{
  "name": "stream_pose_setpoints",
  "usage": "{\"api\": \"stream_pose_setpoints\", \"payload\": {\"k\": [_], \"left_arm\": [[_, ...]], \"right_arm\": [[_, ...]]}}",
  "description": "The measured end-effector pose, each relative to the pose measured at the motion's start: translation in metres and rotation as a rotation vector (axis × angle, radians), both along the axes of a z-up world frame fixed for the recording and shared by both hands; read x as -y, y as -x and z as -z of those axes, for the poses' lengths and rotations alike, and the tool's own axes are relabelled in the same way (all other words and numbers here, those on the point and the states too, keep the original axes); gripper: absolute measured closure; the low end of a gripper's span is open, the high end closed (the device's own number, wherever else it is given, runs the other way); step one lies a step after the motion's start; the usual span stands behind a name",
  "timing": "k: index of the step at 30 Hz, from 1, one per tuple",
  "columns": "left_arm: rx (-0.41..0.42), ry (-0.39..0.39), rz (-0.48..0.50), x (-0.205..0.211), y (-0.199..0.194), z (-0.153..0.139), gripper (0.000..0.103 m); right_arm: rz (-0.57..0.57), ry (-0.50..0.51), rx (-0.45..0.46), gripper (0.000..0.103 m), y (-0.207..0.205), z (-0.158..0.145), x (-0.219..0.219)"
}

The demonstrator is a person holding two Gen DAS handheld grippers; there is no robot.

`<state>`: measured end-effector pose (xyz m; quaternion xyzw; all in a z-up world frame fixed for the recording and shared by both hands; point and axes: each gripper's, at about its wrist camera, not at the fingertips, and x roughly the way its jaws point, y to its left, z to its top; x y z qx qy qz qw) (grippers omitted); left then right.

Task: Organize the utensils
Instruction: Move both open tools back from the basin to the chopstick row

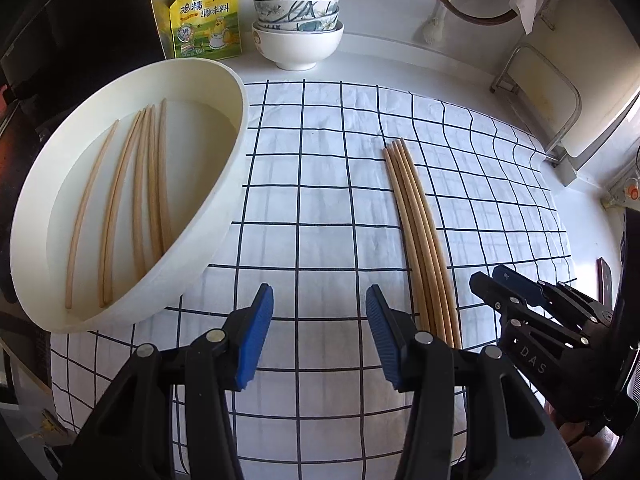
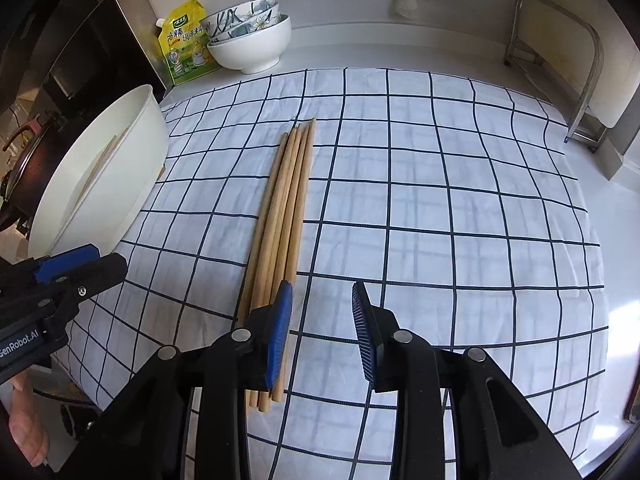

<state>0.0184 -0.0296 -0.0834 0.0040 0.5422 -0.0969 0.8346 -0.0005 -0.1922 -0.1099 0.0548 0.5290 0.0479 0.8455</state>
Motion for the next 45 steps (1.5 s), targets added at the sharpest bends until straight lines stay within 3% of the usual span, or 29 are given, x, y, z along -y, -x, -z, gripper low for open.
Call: {"api": "stream_pose_setpoints", "payload": {"k": [24, 29, 45], "left_arm": [[-0.027, -0.017, 0.001, 0.019, 0.000, 0.022, 0.055], [-0.029, -0.016, 0.002, 0.023, -0.002, 0.024, 0.055], [-0.037, -0.020, -0.007, 0.023, -0.004, 0.028, 0.055]], "right_arm": [[-0.034, 0.050, -0.014, 0.073, -0.012, 0.019, 0.001], [-0.023, 0.016, 0.001, 0.073, -0.010, 0.015, 0.010], [-0.079, 0.032, -0.007, 0.073, -0.011, 0.018, -0.011]]}}
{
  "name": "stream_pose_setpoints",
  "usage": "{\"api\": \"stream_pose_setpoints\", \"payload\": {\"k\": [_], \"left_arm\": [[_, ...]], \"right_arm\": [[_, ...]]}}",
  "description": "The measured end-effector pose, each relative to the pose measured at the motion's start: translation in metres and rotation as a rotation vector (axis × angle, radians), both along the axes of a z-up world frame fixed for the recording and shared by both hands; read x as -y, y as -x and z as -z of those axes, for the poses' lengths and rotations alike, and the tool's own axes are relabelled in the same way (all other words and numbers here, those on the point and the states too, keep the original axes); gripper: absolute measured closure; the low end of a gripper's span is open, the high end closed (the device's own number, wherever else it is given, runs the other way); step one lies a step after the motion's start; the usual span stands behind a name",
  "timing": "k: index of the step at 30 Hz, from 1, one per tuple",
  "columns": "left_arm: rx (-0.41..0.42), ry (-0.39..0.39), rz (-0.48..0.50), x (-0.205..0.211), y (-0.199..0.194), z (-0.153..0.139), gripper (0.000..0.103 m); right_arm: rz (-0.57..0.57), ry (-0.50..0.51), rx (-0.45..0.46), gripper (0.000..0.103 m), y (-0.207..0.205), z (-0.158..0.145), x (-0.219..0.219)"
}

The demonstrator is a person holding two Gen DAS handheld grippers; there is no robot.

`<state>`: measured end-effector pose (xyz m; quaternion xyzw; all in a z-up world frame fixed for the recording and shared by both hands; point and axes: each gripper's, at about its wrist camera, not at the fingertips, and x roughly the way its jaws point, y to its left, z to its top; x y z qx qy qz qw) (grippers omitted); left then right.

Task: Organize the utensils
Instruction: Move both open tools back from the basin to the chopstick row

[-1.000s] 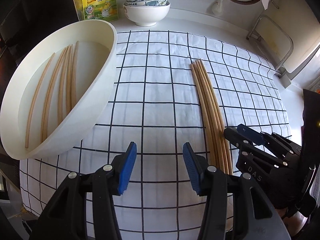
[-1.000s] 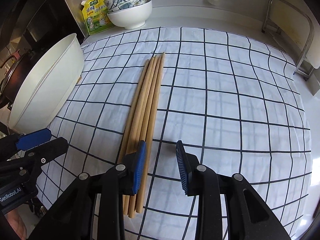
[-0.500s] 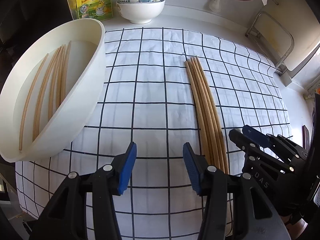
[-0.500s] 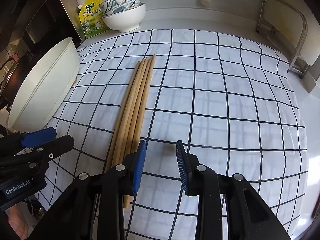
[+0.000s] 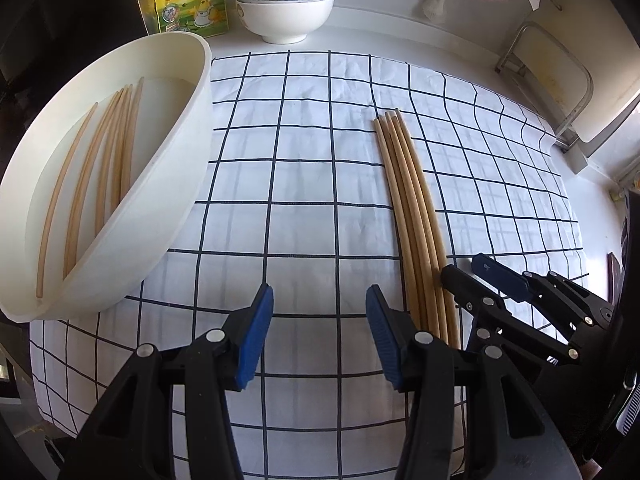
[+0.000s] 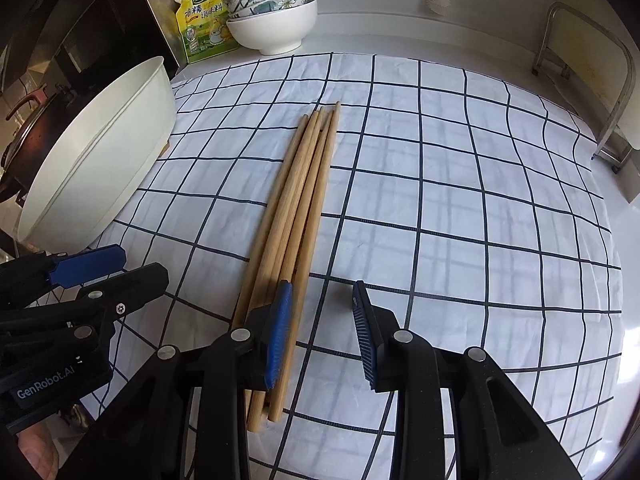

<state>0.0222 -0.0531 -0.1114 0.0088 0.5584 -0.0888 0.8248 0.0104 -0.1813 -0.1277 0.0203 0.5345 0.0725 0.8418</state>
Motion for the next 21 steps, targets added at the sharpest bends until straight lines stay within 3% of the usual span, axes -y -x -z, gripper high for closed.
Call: {"api": "stream_pose_setpoints", "payload": {"k": [21], "left_arm": [[-0.027, 0.028, 0.041, 0.033, -0.014, 0.021, 0.055]], "right_arm": [[0.096, 0.002, 0.018, 0.073, 0.011, -0.002, 0.050]]}}
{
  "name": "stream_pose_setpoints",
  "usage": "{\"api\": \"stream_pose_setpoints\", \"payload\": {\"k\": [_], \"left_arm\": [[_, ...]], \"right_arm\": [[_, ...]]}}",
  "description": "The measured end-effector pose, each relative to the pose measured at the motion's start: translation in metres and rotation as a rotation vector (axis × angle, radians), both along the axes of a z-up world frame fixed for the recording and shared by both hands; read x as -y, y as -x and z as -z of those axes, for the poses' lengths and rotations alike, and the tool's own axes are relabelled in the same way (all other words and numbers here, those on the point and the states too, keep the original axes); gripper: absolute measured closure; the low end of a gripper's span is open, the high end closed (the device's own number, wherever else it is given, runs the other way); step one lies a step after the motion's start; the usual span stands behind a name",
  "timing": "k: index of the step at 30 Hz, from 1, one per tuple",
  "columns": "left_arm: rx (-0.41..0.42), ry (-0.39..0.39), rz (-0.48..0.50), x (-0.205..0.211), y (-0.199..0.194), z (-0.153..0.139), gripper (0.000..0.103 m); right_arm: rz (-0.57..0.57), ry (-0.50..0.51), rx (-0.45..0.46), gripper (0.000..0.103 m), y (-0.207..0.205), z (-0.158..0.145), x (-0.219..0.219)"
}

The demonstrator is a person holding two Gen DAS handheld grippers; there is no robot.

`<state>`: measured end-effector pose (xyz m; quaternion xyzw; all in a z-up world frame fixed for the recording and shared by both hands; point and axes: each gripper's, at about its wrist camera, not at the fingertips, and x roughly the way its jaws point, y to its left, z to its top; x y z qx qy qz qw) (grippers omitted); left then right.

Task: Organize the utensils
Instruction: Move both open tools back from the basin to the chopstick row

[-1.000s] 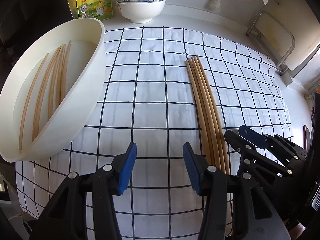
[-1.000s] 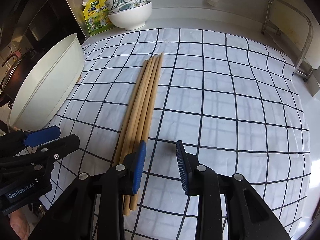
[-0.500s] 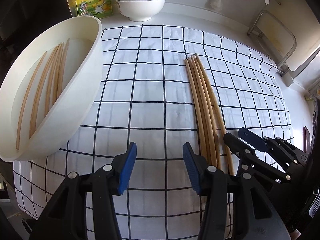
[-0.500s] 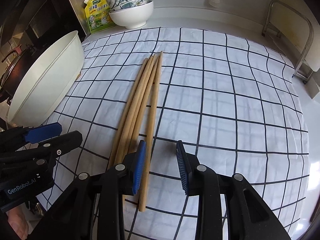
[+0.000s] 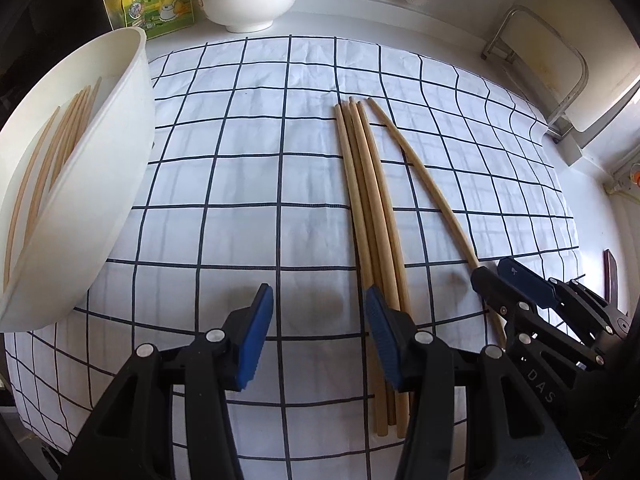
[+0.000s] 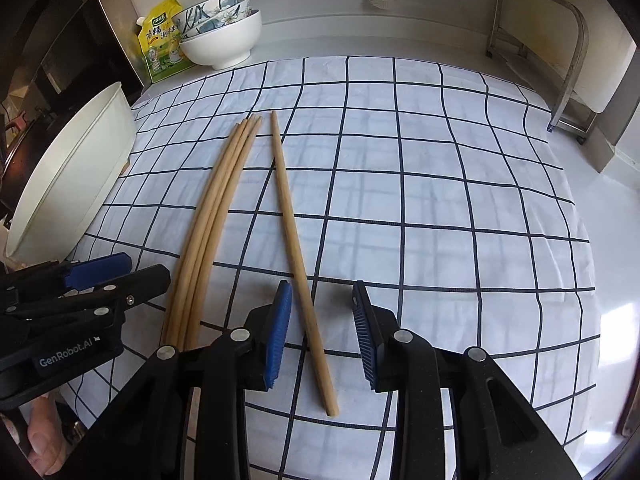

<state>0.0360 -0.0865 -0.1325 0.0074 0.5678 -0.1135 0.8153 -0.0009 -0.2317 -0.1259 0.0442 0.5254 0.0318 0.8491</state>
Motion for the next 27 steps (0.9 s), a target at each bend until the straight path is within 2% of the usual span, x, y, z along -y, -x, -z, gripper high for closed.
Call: {"api": "stream_pose_setpoints", "payload": {"k": [3, 5, 12, 15, 27], "left_arm": [[0.006, -0.002, 0.002, 0.004, 0.000, 0.002, 0.052], [0.010, -0.012, 0.003, 0.006, 0.000, 0.002, 0.044], [0.033, -0.059, -0.020, 0.004, -0.002, 0.003, 0.041], [0.019, -0.086, -0.031, -0.001, -0.004, 0.005, 0.042], [0.020, -0.096, -0.052, -0.008, -0.002, 0.004, 0.038]], "right_arm": [[0.002, -0.008, 0.014, 0.072, 0.002, -0.004, 0.001], [0.001, -0.008, 0.021, 0.071, 0.002, -0.005, 0.001], [-0.003, -0.012, 0.023, 0.071, 0.000, -0.005, 0.001], [-0.007, -0.011, 0.021, 0.071, -0.001, -0.004, 0.000], [-0.034, 0.007, 0.018, 0.071, -0.012, 0.001, -0.005]]}}
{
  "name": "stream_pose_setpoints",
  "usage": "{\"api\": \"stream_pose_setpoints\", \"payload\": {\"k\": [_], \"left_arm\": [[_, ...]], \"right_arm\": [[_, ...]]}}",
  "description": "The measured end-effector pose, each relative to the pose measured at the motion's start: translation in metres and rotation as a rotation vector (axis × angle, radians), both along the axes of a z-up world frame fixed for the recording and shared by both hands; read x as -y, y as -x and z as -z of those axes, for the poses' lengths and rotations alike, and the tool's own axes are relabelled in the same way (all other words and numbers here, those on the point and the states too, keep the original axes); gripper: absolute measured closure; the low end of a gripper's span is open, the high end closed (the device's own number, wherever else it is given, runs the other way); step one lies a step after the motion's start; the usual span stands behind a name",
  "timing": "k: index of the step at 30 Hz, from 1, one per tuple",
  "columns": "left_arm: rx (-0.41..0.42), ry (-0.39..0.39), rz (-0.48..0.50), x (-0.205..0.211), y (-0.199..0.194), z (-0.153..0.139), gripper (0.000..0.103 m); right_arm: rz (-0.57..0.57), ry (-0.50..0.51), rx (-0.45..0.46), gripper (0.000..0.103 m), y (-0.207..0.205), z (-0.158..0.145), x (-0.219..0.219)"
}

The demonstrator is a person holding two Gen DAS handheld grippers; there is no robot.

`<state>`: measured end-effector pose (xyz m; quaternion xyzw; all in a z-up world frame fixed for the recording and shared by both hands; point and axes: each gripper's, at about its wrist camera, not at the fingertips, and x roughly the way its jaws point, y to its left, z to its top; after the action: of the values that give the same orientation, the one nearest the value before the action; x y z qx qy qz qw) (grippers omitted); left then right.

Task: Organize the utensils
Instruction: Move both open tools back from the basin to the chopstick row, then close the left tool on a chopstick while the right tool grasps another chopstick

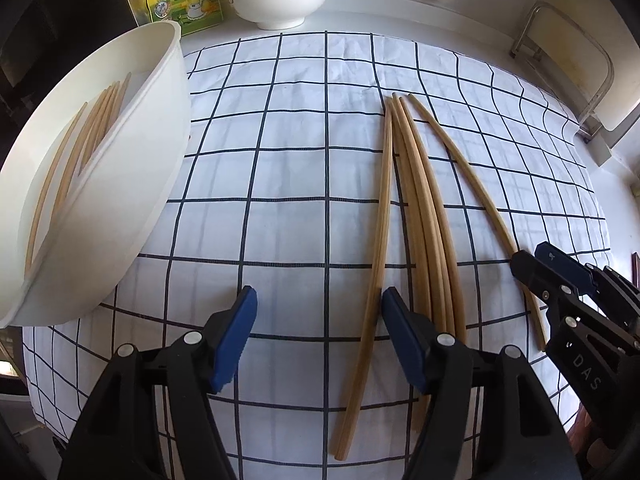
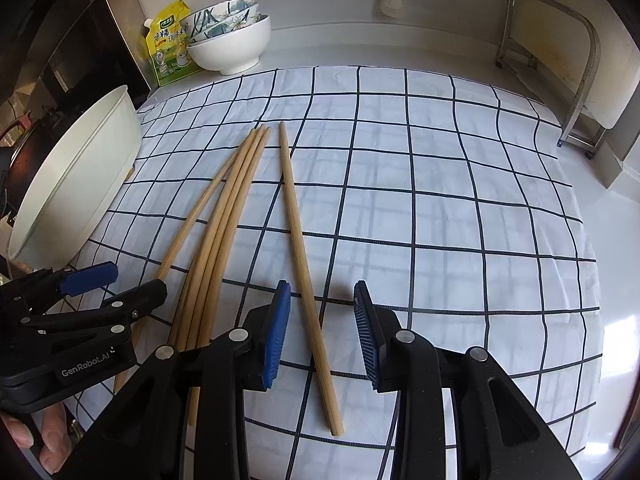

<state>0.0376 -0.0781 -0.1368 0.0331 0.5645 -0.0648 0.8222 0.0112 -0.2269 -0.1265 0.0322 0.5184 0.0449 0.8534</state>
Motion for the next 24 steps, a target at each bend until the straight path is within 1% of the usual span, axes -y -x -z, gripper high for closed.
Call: {"api": "stream_pose_setpoints", "payload": {"k": [3, 6, 8, 9, 10, 11, 12, 13, 14, 16, 20, 24], "left_arm": [[0.011, -0.003, 0.003, 0.003, -0.005, 0.001, 0.038], [0.023, -0.008, 0.006, 0.005, -0.011, 0.003, 0.038], [0.031, -0.005, 0.006, 0.007, -0.012, 0.002, 0.047], [0.036, -0.005, 0.012, 0.010, -0.013, 0.001, 0.050], [0.038, -0.005, 0.017, 0.012, -0.013, 0.000, 0.055], [0.039, -0.003, 0.021, 0.013, -0.013, -0.001, 0.063], [0.039, -0.002, 0.025, 0.012, -0.011, -0.003, 0.068], [0.037, -0.001, 0.029, 0.014, -0.011, -0.004, 0.079], [0.033, 0.004, 0.033, 0.014, -0.011, -0.005, 0.088], [0.023, 0.008, 0.039, 0.014, -0.011, -0.005, 0.095], [0.011, 0.028, 0.041, 0.006, -0.011, -0.005, 0.096], [0.023, 0.045, 0.038, -0.003, -0.009, -0.017, 0.096]], "right_arm": [[-0.011, 0.025, 0.003, 0.071, -0.005, 0.002, -0.003], [-0.029, 0.070, 0.018, 0.071, -0.008, 0.004, -0.008], [-0.042, 0.097, 0.023, 0.071, -0.010, 0.005, -0.012], [-0.048, 0.106, 0.026, 0.072, -0.010, 0.005, -0.014], [-0.058, 0.113, 0.029, 0.074, -0.010, 0.005, -0.016], [-0.068, 0.113, 0.030, 0.078, -0.010, 0.005, -0.018], [-0.076, 0.114, 0.030, 0.089, -0.010, 0.005, -0.020], [-0.083, 0.116, 0.028, 0.096, -0.011, 0.005, -0.022], [-0.088, 0.114, 0.027, 0.096, -0.011, 0.005, -0.023], [-0.090, 0.100, 0.024, 0.097, -0.012, 0.005, -0.023], [-0.061, 0.043, 0.008, 0.097, -0.012, 0.003, -0.017], [-0.035, 0.010, 0.012, 0.097, -0.010, -0.009, -0.013]]}}
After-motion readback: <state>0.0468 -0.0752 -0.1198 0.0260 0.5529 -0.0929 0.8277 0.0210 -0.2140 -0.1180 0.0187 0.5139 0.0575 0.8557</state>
